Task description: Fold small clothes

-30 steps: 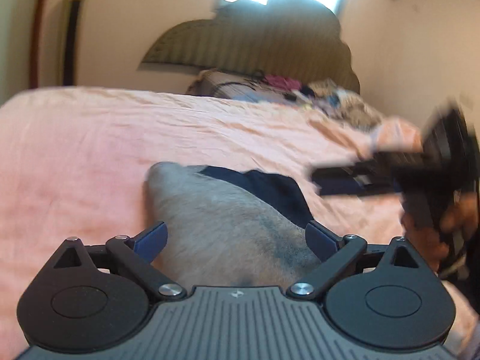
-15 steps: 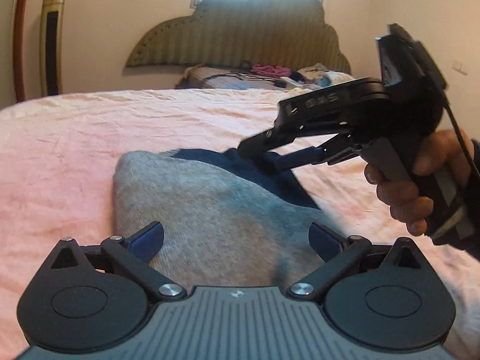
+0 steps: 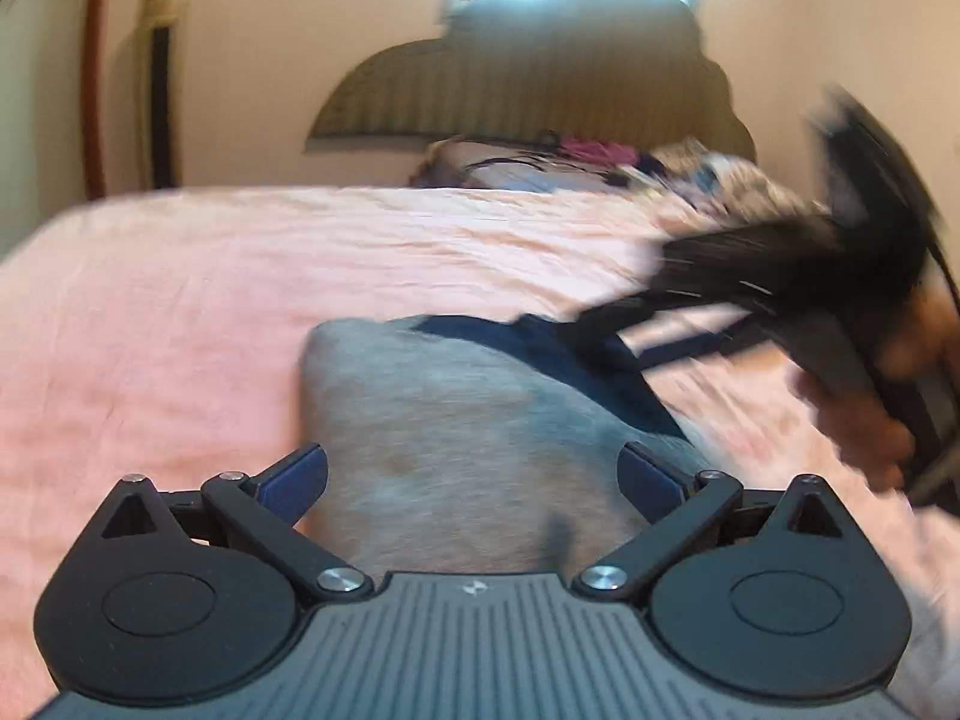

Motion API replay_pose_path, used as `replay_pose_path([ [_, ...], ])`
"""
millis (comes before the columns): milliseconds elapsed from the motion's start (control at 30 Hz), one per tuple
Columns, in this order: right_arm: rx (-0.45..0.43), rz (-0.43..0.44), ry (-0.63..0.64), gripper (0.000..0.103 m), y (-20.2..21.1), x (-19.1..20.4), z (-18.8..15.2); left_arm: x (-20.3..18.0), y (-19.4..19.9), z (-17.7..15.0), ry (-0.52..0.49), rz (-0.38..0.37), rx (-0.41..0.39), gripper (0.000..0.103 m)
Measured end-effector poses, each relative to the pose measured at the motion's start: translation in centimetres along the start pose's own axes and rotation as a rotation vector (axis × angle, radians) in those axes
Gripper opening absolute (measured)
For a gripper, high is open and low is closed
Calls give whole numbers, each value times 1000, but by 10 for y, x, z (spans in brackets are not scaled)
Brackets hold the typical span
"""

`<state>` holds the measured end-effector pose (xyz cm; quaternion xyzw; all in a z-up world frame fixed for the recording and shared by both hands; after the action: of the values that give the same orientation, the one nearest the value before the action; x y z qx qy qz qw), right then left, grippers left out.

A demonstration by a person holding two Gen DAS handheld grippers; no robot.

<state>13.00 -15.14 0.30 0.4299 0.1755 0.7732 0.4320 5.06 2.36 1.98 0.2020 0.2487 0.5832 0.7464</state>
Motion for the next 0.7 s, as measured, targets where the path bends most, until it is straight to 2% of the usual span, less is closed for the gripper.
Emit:
replay_pose_path([
  [100, -67, 68, -130, 79, 31, -30, -12, 42, -25, -3, 238, -41, 130, 103],
  [167, -31, 52, -178, 74, 25, -46, -21, 46, -46, -7, 287, -43, 208, 103],
  [233, 39, 45, -180, 44, 6, -48, -31, 37, -56, -6, 240, 6, 204, 102],
  [267, 25, 46, -149, 42, 1, -45, -33, 30, -61, -4, 199, 39, 203, 103],
  [300, 17, 28, -117, 28, -3, -44, -31, 25, -65, -2, 164, 64, 203, 103],
  [333, 13, 25, -115, 21, -7, -48, -27, 23, -67, -1, 137, 79, 196, 103],
  [400, 20, 59, -171, 18, -12, -59, -19, 23, -70, 2, 128, 84, 202, 103],
  [467, 27, 42, -143, 19, -9, -55, -22, 25, -63, 1, 156, 73, 238, 101],
  [500, 20, 25, -121, 26, -4, -50, -25, 28, -54, -2, 182, 60, 251, 100],
  [533, 6, 14, -116, 40, 6, -45, -29, 32, -44, -7, 205, 46, 253, 100],
  [567, -1, 14, -113, 45, 18, -41, -36, 32, -31, -14, 211, 28, 246, 100],
  [600, -13, 38, -109, 55, 30, -36, -44, 33, -20, -22, 209, 17, 236, 100],
  [633, -29, 74, -110, 60, 45, -33, -55, 32, -13, -31, 210, 5, 239, 100],
  [700, -12, 123, -109, 60, 61, -28, -80, 24, -2, -46, 209, -15, 245, 100],
])
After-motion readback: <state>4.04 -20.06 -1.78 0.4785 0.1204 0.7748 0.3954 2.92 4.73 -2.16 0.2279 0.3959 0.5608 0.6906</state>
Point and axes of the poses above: each gripper's, at about its wrist camera, not at the fingertips, and y roughly against the way its jaws point, x to its left, z to its top, the point moved 5 cm from there along -y, roughly the way its jaws point, and after that the axes turned 6 degrees about z, right-handed, at the moved point
